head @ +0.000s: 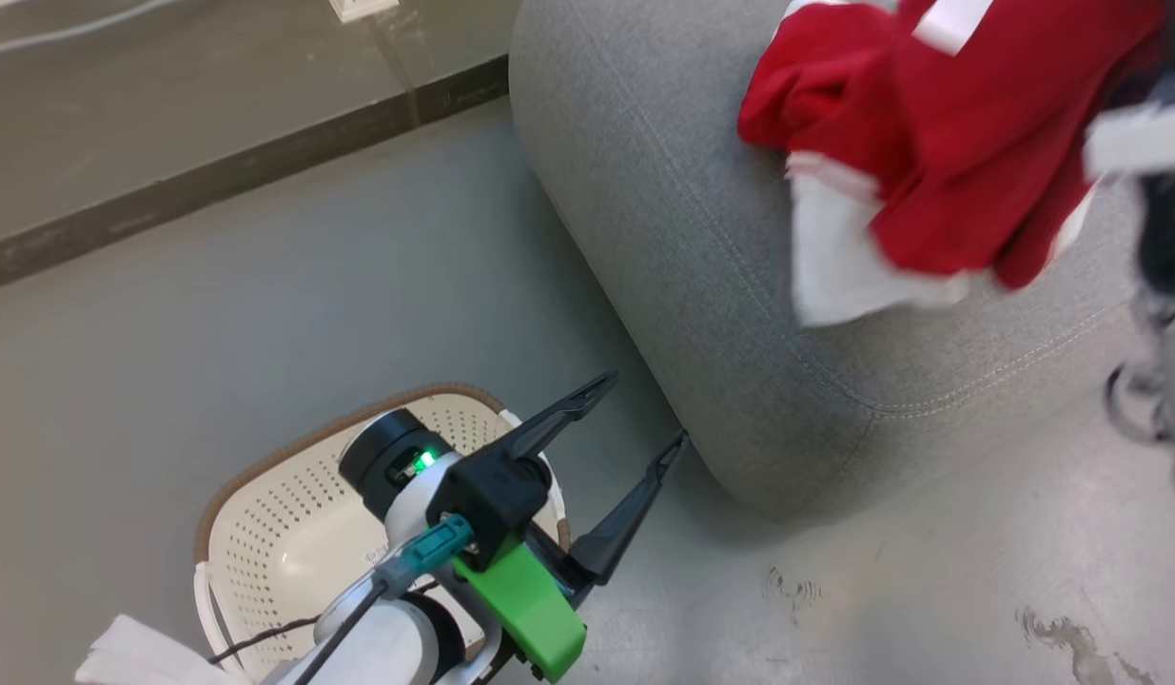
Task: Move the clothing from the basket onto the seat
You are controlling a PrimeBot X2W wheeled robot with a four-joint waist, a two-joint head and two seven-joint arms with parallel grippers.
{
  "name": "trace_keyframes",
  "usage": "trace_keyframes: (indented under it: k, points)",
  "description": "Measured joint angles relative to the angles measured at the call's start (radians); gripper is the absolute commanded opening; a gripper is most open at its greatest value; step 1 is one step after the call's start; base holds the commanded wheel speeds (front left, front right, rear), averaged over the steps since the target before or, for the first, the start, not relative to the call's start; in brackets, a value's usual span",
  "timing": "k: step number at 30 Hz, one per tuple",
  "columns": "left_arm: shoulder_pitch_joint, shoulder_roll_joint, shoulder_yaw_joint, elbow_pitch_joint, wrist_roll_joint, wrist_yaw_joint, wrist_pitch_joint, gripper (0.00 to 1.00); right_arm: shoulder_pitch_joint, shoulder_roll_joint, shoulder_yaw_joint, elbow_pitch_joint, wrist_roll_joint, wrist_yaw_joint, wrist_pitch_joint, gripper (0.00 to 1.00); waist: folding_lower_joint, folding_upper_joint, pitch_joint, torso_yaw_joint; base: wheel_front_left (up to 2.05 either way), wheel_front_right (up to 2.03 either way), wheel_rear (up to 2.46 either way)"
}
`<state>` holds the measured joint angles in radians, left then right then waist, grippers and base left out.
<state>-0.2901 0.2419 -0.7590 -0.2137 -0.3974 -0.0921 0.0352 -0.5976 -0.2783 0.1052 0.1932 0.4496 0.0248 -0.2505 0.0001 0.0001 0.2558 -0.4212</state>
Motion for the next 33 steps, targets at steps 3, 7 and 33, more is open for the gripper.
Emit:
trace_keyframes:
  k: [3,7,33]
  points:
    - [-0.011,0.000,-0.011,-0.003,0.005,-0.003,0.009,1.00,-0.079,-0.028,-0.028,0.000,-0.001,0.000,-0.001,0.00,0.0000,0.0000,0.017,0.004,0.00,0.00,0.00]
    - [-0.029,0.000,-0.018,-0.012,0.005,-0.006,0.017,1.00,-0.171,-0.067,-0.061,0.007,-0.002,-0.001,-0.002,0.00,0.0000,0.0000,0.040,0.014,0.00,0.00,0.00]
    - [-0.134,0.003,-0.026,-0.053,0.049,-0.013,0.067,1.00,-0.338,-0.155,-0.108,0.410,-0.007,0.006,0.002,0.00,0.0001,0.0000,0.253,0.126,0.00,0.00,0.00]
